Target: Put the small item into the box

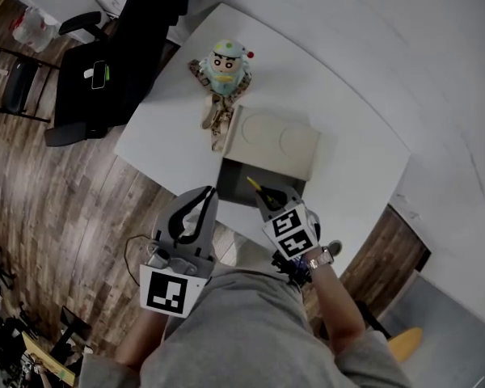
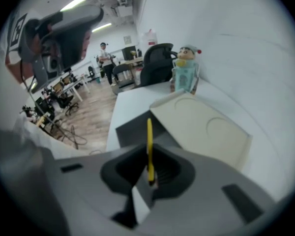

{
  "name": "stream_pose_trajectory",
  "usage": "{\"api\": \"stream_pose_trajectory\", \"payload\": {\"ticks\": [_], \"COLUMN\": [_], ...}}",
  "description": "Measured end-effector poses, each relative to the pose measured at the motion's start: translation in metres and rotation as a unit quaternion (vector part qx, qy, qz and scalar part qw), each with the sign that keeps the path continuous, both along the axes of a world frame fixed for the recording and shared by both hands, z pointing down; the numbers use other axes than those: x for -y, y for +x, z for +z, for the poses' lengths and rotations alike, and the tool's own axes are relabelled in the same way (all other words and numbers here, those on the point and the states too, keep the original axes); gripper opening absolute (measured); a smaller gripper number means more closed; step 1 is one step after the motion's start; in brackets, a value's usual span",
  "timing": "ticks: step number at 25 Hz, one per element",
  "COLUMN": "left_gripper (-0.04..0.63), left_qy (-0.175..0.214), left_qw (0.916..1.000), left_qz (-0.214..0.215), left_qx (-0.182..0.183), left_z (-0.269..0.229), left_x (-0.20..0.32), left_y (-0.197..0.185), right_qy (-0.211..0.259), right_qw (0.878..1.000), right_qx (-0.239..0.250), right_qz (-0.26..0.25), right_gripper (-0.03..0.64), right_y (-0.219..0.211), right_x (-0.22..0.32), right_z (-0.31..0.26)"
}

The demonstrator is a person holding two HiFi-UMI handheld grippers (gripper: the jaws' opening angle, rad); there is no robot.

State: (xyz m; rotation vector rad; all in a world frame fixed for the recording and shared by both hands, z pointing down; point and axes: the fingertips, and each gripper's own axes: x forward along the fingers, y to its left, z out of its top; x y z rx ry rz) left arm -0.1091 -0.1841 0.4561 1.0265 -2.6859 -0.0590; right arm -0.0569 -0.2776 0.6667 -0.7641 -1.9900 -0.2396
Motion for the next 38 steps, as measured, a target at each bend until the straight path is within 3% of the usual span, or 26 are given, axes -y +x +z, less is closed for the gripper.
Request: {"api": "stream_pose_trajectory", "payload": {"ticks": [15, 38], "left_gripper": [0.035, 0.035], "left_qy": [-0.010, -0.008], "left_qw": [0.9998, 0.9995], "left_qz": [-0.006, -0.022], "left_qx": [-0.014, -0.023], "left_z": [0.016, 0.019], "left_x": [-0.004, -0.018], "left_y": [0.005, -0.003], "right_qy": [0.045, 0.063], "right_qw": [0.998, 0.993], "right_qx": [-0.052, -0.095], "right_qz": [-0.010, -0.032], "right_gripper": [0.060, 0.077], "right_y": [-0.001, 0.007], "right_x": [0.005, 0.003], "right_z": [0.063, 0.087]}}
